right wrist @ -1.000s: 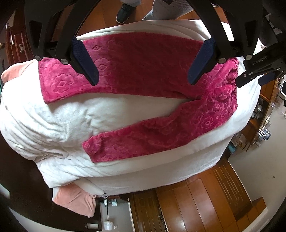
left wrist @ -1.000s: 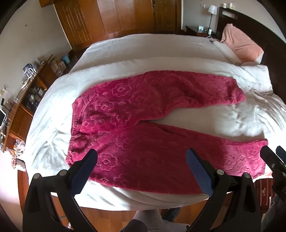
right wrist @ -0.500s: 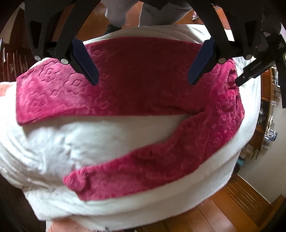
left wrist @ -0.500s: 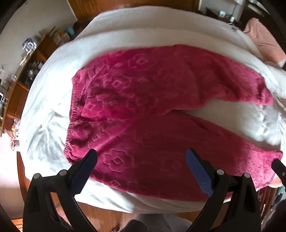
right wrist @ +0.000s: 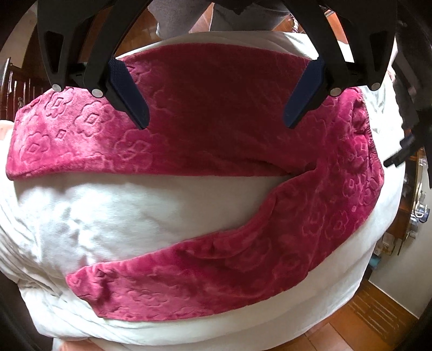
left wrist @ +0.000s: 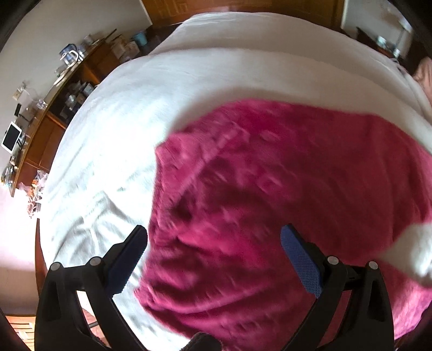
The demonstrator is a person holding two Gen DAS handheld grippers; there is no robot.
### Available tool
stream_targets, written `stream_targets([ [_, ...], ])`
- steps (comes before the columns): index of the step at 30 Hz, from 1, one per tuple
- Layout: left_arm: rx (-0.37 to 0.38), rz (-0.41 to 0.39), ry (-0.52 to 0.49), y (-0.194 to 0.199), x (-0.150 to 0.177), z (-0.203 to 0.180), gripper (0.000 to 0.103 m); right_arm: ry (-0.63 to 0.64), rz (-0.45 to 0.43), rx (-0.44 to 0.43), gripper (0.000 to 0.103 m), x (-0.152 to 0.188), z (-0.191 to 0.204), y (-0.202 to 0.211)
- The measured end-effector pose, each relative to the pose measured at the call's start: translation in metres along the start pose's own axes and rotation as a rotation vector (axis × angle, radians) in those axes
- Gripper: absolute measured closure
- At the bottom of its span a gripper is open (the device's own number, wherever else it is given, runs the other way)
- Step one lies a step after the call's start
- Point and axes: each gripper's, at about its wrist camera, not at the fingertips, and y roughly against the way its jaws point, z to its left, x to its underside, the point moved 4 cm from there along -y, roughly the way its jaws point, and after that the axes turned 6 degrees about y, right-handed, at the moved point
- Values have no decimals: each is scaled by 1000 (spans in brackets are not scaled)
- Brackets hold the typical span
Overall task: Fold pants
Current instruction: 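Grasp the waistband with the left gripper while the right gripper approaches a leg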
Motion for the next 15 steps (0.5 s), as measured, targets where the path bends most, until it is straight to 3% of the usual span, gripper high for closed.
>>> stream_targets([
  [7,16,7,20,-51,-50,30,5,44,5,26,3,-12,14,-8],
  [15,111,31,25,-104,-98,44,5,45,23,53,3,-17,15,-13],
])
